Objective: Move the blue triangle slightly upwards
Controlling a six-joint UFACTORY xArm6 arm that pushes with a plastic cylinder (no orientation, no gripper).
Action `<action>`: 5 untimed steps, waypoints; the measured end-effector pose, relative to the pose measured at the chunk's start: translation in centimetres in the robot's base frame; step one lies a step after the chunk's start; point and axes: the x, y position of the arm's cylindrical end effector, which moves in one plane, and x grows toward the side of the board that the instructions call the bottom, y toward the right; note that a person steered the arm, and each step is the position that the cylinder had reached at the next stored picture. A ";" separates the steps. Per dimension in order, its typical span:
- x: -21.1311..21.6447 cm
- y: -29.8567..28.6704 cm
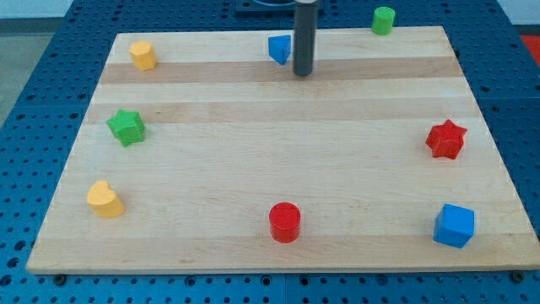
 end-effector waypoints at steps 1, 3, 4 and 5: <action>-6.6 -1.1; -11.2 -1.1; -11.2 -1.1; -11.1 -0.4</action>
